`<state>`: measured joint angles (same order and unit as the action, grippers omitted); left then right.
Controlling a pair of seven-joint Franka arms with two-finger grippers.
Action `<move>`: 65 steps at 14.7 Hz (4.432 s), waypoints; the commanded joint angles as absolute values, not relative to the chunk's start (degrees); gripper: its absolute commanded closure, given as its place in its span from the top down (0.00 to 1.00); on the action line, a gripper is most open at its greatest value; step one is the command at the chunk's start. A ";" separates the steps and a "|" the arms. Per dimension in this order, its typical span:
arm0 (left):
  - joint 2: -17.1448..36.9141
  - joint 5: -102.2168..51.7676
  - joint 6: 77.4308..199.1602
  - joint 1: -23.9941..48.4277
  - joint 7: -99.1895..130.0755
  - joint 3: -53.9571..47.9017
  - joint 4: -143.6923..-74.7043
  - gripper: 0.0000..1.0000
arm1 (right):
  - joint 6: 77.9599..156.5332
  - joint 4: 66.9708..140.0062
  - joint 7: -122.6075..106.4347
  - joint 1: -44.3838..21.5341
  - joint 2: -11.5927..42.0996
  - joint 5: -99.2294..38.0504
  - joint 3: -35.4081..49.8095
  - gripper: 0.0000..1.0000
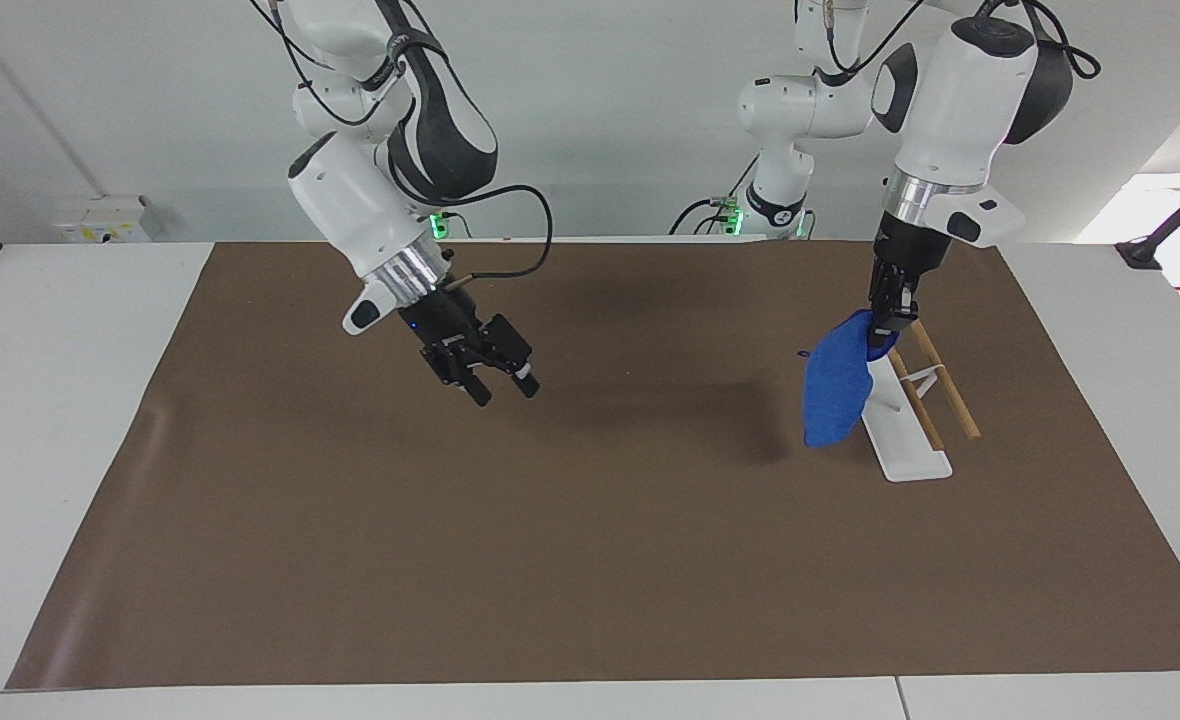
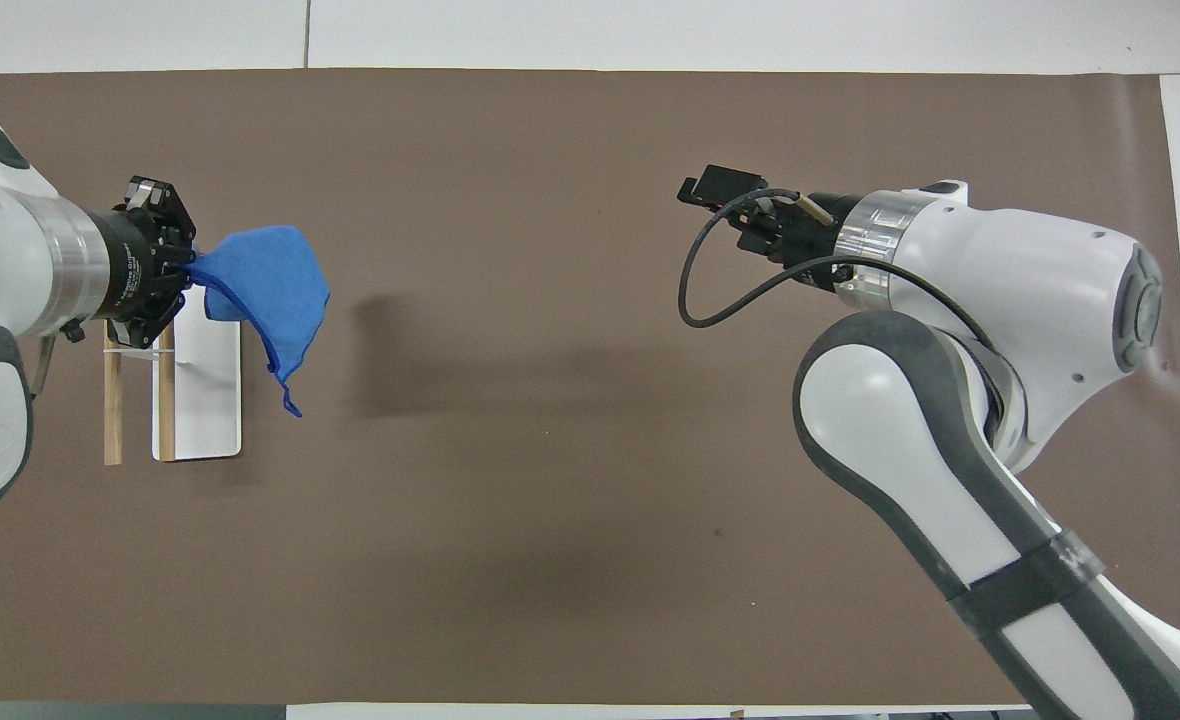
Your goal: Right arm passes towel to left arm to hang
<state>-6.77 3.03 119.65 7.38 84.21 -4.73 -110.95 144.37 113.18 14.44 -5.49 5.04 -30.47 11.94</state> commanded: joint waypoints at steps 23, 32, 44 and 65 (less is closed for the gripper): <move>-11.69 4.39 139.31 -18.36 62.85 -4.66 -131.04 0.00 | 84.81 91.57 10.21 -0.53 -2.45 1.14 -0.62 1.00; -10.82 4.22 139.48 -20.13 61.35 -4.66 -135.53 0.00 | 82.79 85.34 9.40 -1.06 0.26 0.62 0.26 1.00; -7.38 3.69 129.30 -13.55 60.30 -5.19 -121.65 1.00 | 82.88 86.48 9.49 -0.44 -0.26 0.53 0.26 1.00; -1.58 -2.11 88.44 -2.89 2.48 -4.48 -91.58 1.00 | 82.97 86.84 9.49 -0.35 -0.35 0.53 0.18 1.00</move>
